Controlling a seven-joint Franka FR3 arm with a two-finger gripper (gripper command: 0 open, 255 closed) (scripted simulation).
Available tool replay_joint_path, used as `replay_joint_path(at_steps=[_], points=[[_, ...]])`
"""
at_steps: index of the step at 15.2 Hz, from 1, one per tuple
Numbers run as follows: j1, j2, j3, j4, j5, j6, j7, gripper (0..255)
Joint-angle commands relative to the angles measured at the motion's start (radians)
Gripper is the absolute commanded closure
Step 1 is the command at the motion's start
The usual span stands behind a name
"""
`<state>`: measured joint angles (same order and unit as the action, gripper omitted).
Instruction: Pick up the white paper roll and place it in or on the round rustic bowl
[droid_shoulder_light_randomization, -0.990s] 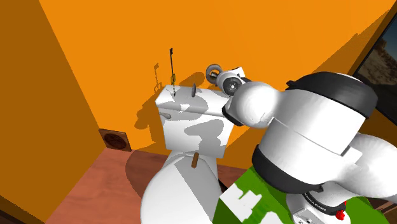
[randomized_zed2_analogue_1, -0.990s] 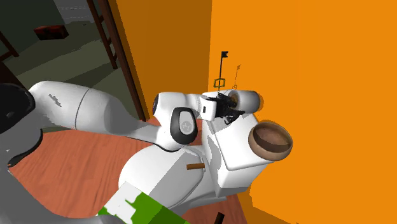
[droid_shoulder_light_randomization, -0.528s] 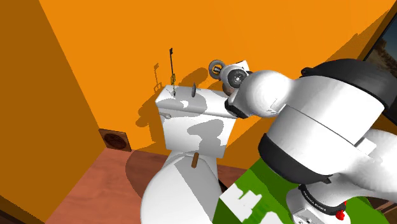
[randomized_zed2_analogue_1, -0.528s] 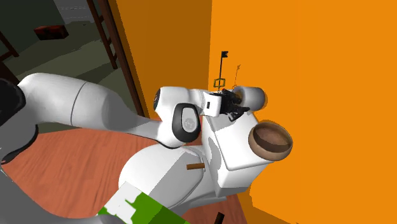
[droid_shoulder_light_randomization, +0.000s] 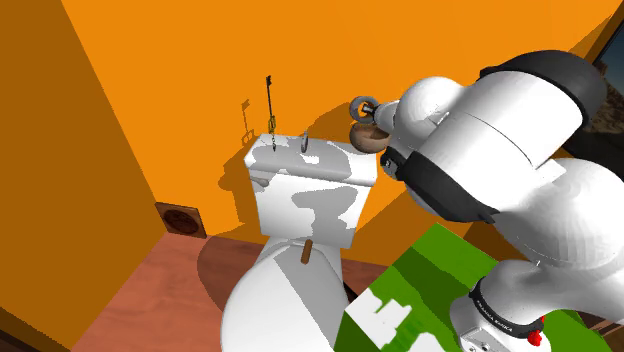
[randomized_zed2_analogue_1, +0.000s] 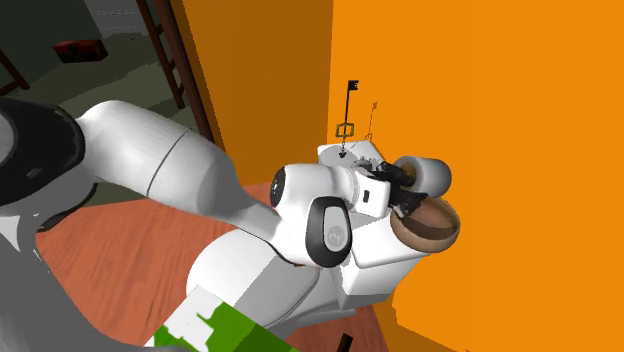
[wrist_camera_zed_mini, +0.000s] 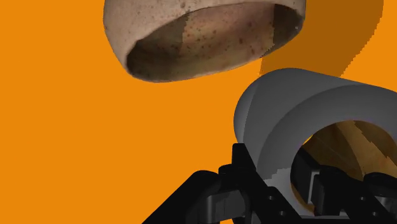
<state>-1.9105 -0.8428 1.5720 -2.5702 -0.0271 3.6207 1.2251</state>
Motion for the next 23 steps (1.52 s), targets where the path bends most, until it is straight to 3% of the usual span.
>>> replay_joint_path(at_steps=[1,2,12,20,21,23], points=[[-0.085,0.035,0.014,-0.007,-0.038,0.071,-0.019,255],[-0.126,0.049,0.022,-0.006,-0.057,0.099,-0.027,255],[-0.243,-0.064,0.184,-0.003,0.018,0.198,0.037,255],[-0.25,-0.073,0.195,-0.002,0.024,0.204,0.042,255],[-0.251,-0.073,0.195,-0.002,0.024,0.204,0.042,0],[-0.251,-0.073,0.195,-0.002,0.024,0.204,0.042,0]])
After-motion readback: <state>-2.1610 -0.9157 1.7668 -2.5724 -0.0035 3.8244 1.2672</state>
